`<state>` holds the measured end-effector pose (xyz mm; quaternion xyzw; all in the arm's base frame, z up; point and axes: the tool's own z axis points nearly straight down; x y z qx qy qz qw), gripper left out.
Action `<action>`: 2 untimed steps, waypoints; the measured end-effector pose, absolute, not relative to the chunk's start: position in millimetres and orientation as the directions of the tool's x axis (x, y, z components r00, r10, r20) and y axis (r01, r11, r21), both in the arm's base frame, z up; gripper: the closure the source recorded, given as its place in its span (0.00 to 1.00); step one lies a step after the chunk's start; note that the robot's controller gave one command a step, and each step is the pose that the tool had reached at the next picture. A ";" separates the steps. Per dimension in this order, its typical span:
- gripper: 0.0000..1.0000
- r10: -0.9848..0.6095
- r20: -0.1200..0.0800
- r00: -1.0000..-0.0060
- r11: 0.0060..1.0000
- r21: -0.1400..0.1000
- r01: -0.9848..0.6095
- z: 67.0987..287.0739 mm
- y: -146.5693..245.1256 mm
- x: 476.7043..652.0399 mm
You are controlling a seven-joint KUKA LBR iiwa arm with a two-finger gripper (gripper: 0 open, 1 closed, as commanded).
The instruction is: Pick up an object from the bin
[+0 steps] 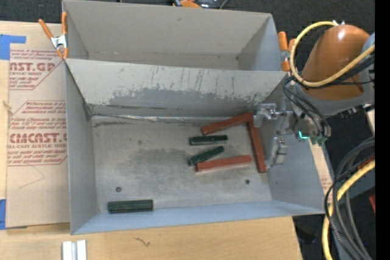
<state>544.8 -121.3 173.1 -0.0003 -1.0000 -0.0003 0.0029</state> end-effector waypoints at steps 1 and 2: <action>0.00 0.230 0.000 -0.973 0.973 0.001 0.230 67.3 -145.6 559.5; 0.00 0.150 0.000 -0.989 0.989 0.004 0.150 69.5 -71.8 563.5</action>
Offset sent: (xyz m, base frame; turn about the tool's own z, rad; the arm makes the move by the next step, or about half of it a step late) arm 0.0144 -0.0260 -0.1031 0.2321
